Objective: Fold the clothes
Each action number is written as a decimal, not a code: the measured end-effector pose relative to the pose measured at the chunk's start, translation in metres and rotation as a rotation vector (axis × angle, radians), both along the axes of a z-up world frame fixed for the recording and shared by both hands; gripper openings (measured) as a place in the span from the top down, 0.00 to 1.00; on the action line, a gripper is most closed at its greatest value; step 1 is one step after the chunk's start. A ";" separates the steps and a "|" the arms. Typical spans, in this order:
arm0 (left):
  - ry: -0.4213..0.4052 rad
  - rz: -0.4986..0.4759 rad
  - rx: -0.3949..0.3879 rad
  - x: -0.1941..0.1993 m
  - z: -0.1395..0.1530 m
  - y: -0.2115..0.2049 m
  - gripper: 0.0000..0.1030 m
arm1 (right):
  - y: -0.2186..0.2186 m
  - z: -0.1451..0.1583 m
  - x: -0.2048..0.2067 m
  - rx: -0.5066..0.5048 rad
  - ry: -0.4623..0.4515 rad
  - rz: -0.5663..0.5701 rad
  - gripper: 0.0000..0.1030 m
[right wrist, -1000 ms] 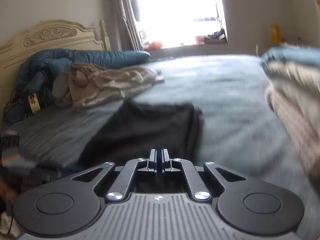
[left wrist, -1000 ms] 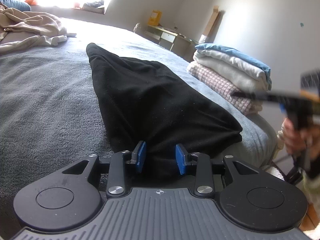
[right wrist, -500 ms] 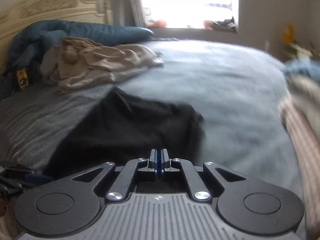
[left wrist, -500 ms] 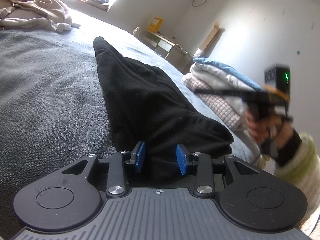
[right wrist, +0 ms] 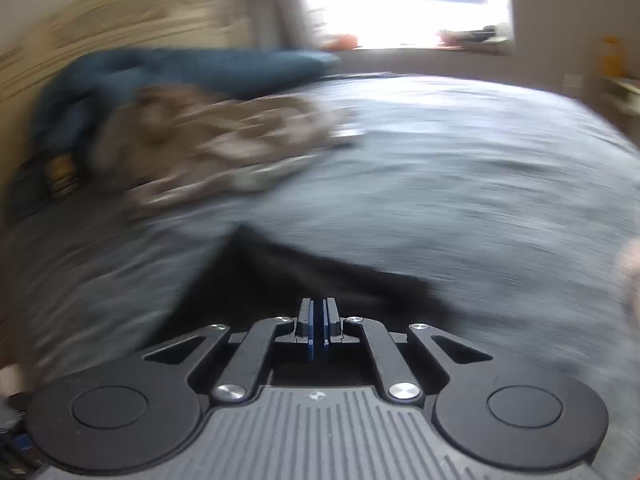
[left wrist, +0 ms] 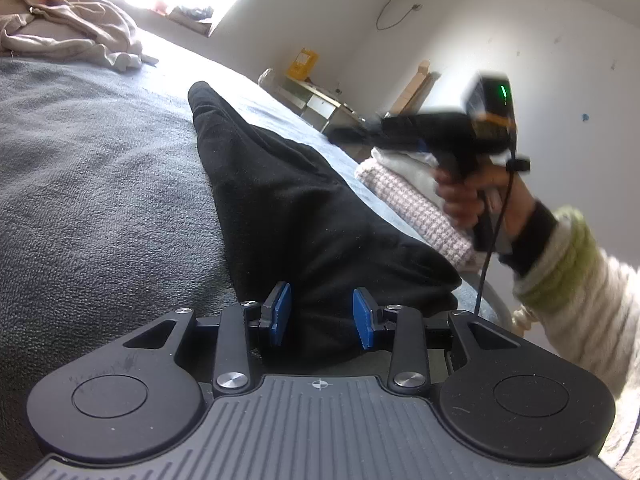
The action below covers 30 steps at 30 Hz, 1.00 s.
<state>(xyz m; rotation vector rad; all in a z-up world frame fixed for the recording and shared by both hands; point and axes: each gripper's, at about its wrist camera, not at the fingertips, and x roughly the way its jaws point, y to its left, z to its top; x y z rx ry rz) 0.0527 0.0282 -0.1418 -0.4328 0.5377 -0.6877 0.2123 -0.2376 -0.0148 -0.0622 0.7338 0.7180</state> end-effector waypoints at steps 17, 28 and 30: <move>-0.071 -0.018 -0.044 -0.004 -0.010 0.005 0.66 | 0.076 -0.041 0.072 0.004 0.225 0.018 0.98; -0.094 -0.033 -0.070 -0.001 -0.015 0.009 0.66 | 0.082 -0.045 0.099 0.119 0.316 -0.051 0.94; -0.096 -0.032 -0.068 -0.003 -0.015 0.009 0.66 | 0.093 -0.042 0.096 0.119 0.341 0.022 0.93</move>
